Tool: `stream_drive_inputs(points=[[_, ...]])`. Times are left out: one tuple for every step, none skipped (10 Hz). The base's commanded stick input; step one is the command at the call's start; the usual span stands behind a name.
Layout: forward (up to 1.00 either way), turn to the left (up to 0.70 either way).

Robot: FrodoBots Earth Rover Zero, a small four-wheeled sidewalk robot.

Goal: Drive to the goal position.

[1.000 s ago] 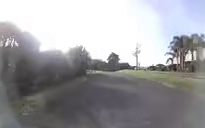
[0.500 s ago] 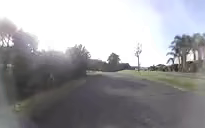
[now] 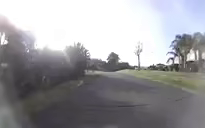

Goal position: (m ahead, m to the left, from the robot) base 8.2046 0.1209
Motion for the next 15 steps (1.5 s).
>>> stream_drive_inputs(points=[[1.0,0.0],[1.0,0.0],[1.0,0.0],[1.0,0.0],[1.0,0.0],[1.0,0.0],[1.0,0.0],[1.0,0.0],[1.0,0.0],[1.0,0.0],[1.0,0.0],[1.0,0.0],[1.0,0.0],[1.0,0.0],[1.0,0.0]])
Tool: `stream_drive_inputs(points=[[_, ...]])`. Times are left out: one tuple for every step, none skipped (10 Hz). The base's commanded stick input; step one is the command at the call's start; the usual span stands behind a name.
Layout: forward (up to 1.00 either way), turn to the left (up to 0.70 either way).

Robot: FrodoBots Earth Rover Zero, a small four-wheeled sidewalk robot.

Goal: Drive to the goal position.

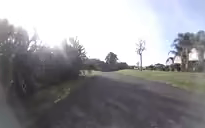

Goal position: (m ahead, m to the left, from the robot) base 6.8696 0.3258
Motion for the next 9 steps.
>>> stream_drive_inputs(points=[[1.0,0.0],[1.0,0.0],[1.0,0.0],[1.0,0.0],[1.0,0.0],[1.0,0.0],[1.0,0.0],[1.0,0.0],[1.0,0.0]])
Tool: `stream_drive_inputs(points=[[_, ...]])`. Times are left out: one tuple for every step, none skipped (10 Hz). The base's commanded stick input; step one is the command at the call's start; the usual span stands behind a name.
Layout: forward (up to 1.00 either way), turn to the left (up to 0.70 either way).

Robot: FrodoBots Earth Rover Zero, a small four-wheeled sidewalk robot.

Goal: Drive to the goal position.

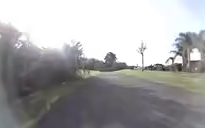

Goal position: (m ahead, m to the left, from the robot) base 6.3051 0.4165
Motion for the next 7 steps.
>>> stream_drive_inputs(points=[[1.0,0.0],[1.0,0.0],[1.0,0.0],[1.0,0.0],[1.0,0.0],[1.0,0.0],[1.0,0.0]])
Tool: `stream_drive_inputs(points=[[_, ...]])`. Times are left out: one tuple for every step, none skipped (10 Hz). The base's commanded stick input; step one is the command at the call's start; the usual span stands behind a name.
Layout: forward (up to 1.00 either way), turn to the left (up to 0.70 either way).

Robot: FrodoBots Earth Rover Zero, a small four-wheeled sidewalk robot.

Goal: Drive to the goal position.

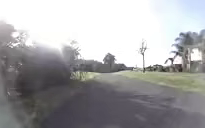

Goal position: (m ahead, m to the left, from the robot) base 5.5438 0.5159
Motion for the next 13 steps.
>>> stream_drive_inputs(points=[[1.0,0.0],[1.0,0.0],[1.0,0.0],[1.0,0.0],[1.0,0.0],[1.0,0.0],[1.0,0.0],[1.0,0.0],[1.0,0.0],[1.0,0.0],[1.0,0.0],[1.0,0.0],[1.0,0.0]])
